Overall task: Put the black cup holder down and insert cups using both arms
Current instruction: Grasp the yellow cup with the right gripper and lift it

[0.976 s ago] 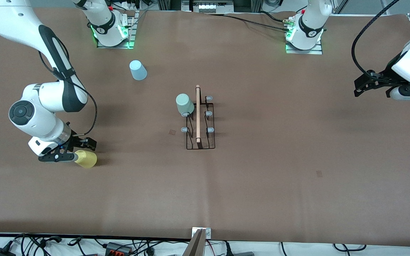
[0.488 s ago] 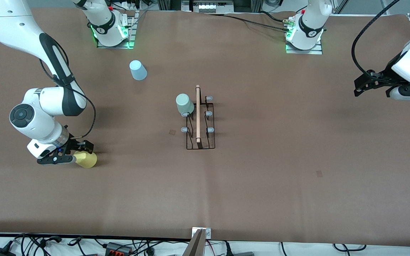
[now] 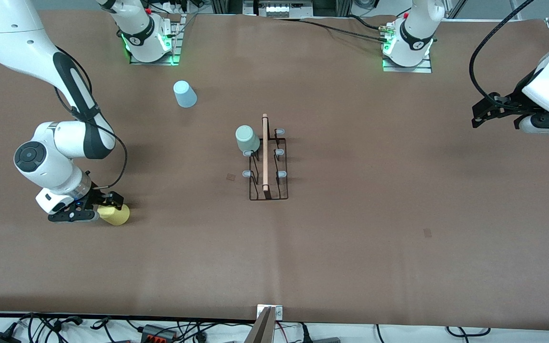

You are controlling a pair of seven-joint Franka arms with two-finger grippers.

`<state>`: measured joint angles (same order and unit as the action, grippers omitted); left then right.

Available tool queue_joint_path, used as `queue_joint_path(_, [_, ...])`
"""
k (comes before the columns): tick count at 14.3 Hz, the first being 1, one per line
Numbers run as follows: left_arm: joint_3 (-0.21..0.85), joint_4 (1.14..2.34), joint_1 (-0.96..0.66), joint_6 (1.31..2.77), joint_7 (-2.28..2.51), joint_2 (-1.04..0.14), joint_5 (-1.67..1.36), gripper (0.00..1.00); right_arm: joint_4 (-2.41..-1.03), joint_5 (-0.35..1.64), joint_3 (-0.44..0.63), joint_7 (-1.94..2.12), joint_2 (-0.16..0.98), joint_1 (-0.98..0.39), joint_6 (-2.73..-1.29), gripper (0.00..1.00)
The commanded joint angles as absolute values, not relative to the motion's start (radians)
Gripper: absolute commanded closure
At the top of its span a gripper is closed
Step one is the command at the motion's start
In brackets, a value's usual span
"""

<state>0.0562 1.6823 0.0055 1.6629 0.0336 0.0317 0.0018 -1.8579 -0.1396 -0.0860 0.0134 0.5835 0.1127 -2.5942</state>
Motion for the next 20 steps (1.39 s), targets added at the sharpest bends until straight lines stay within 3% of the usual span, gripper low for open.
queue_joint_path(1, [0.054,1.667,0.005,1.646,0.017,0.031,-0.014,0.00,-1.850,-0.133,-0.094,0.031,0.589,0.121,-2.606,0.00])
queue_joint_path(6, [0.051,1.667,0.006,1.644,0.018,0.031,-0.014,0.00,-1.850,-0.135,-0.094,0.037,0.589,0.120,-2.608,0.02])
queue_joint_path(9, [0.052,1.667,0.006,1.643,0.018,0.031,-0.014,0.00,-1.850,-0.135,-0.094,0.055,0.584,0.118,-2.605,0.37])
queue_joint_path(11, [0.054,1.667,0.005,1.643,0.018,0.031,-0.014,0.00,-1.850,-0.135,-0.094,0.055,0.581,0.117,-2.603,0.50])
queue_joint_path(16, [0.057,1.667,0.005,1.644,0.018,0.031,-0.014,0.00,-1.850,-0.135,-0.097,0.060,0.563,0.112,-2.592,0.62])
queue_joint_path(20, [0.061,1.667,0.003,1.643,0.020,0.031,-0.014,0.00,-1.852,-0.118,-0.104,0.028,0.401,0.061,-2.360,0.65])
